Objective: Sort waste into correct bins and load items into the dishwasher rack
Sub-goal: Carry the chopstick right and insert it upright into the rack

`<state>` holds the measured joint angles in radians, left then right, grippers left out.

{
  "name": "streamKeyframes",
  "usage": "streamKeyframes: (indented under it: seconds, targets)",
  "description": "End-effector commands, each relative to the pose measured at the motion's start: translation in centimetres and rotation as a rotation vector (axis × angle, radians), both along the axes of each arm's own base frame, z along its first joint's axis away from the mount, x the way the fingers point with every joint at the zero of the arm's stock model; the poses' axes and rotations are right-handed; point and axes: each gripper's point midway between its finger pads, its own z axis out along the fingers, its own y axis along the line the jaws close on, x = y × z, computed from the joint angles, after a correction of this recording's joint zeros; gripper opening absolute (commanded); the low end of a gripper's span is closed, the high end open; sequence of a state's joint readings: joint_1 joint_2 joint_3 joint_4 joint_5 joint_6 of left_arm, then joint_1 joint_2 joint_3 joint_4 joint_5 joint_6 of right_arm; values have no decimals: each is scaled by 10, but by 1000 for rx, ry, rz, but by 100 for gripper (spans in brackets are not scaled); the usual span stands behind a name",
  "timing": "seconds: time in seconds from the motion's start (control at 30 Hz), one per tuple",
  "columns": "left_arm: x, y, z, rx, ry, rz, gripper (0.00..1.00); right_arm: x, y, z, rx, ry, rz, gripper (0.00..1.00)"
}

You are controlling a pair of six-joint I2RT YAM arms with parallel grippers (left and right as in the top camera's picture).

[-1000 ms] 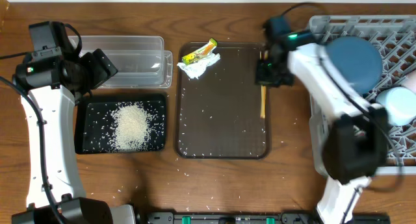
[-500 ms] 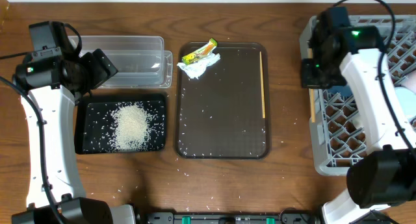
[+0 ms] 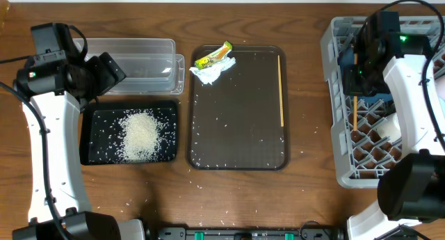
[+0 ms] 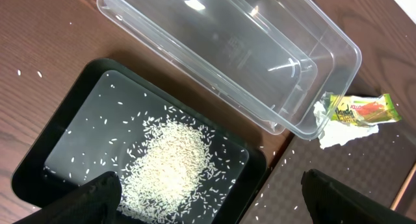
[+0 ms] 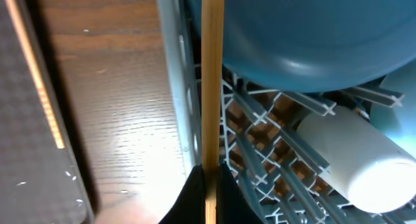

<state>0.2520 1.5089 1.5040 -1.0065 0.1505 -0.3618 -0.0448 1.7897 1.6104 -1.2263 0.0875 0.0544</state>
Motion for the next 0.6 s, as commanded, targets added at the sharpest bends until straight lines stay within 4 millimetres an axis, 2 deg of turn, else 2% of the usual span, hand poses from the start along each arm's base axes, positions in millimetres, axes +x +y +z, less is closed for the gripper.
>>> streamKeyframes:
  seconds: [0.0, 0.13, 0.27, 0.3, 0.37, 0.47, 0.57]
  targets:
    - [2, 3, 7, 12, -17, 0, 92, -8, -8, -21, -15, 45, 8, 1]
    - [2, 3, 7, 12, -17, 0, 92, -14, -9, -36, -13, 67, 4, 1]
    - [2, 3, 7, 12, -17, 0, 92, -17, -9, -40, -12, 78, 4, 3]
    - [2, 3, 7, 12, -17, 0, 92, -17, -8, -40, -12, 79, 3, 8]
    - [2, 3, 8, 12, -17, 0, 92, -18, -8, -40, -11, 85, -2, 29]
    - [2, 3, 7, 12, -17, 0, 92, -21, -8, -41, -8, 93, -24, 49]
    - [2, 3, 8, 12, -17, 0, 92, -25, -8, -41, -5, 107, -40, 50]
